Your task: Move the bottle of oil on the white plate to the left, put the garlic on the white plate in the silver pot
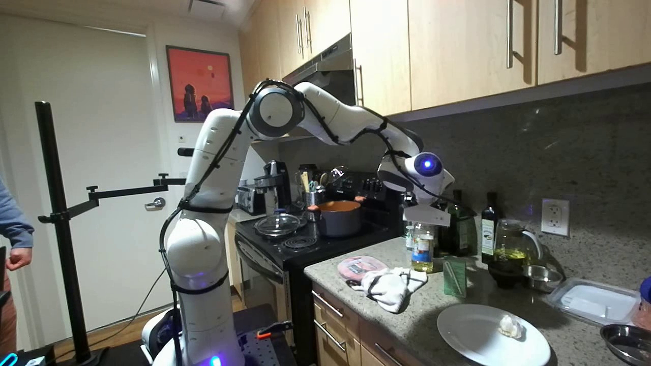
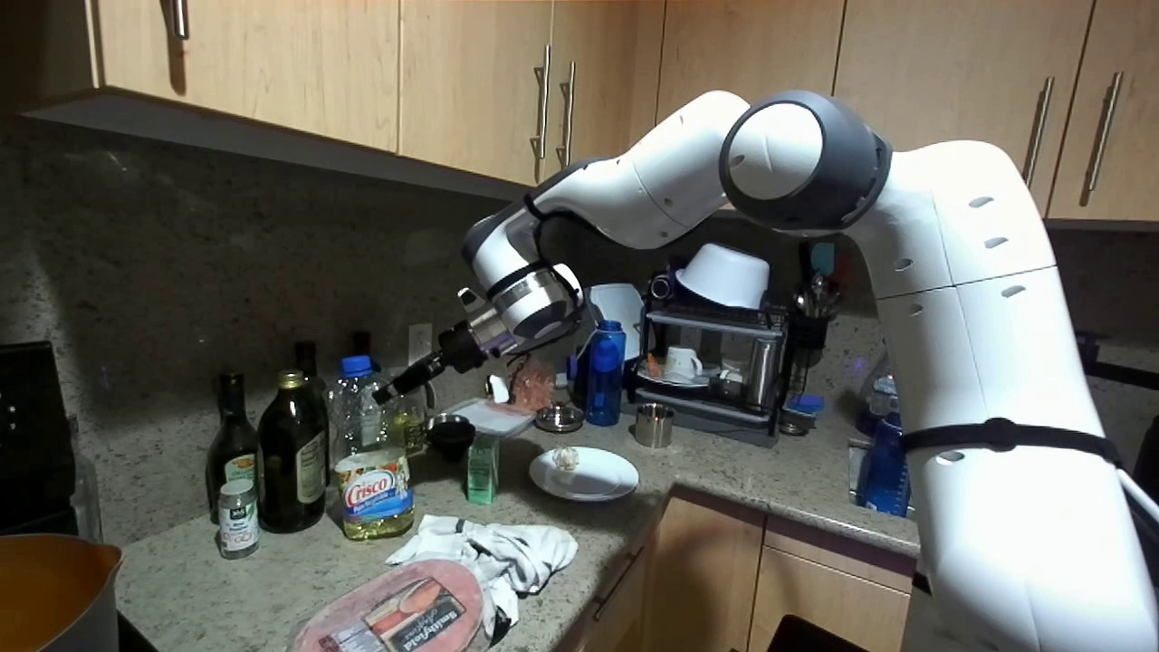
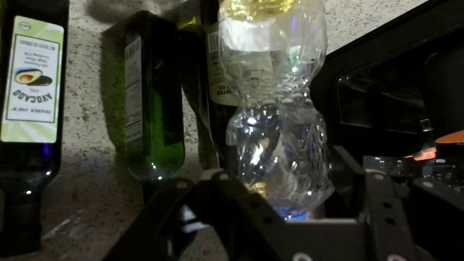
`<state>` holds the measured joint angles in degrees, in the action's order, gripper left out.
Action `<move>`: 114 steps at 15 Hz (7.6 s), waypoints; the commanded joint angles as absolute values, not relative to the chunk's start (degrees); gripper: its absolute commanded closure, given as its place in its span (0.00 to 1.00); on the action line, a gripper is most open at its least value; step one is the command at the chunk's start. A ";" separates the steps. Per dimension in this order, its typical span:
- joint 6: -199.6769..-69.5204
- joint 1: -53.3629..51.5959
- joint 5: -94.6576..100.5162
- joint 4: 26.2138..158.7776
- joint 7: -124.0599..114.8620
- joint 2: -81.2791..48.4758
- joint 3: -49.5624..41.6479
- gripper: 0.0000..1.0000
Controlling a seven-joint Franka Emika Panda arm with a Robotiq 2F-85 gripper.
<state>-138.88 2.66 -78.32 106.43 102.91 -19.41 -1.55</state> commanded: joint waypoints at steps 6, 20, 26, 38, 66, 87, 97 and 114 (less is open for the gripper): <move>-139.52 2.69 -80.48 104.74 104.14 -19.55 -0.41 0.61; -139.30 2.23 -75.69 109.88 100.21 -13.01 -1.46 0.00; -139.91 2.49 -59.84 120.00 85.01 -4.89 -3.16 0.00; -150.88 5.56 -54.66 132.13 73.30 -1.69 -5.97 0.00; -157.32 9.02 -56.48 120.96 61.95 -19.78 -12.31 0.00; -169.16 9.13 -59.36 118.43 58.48 -27.56 -12.67 0.00; -168.10 8.79 -57.74 116.43 57.45 -28.51 -13.17 0.00; -166.32 8.34 -54.37 109.74 53.47 -34.97 -15.71 0.30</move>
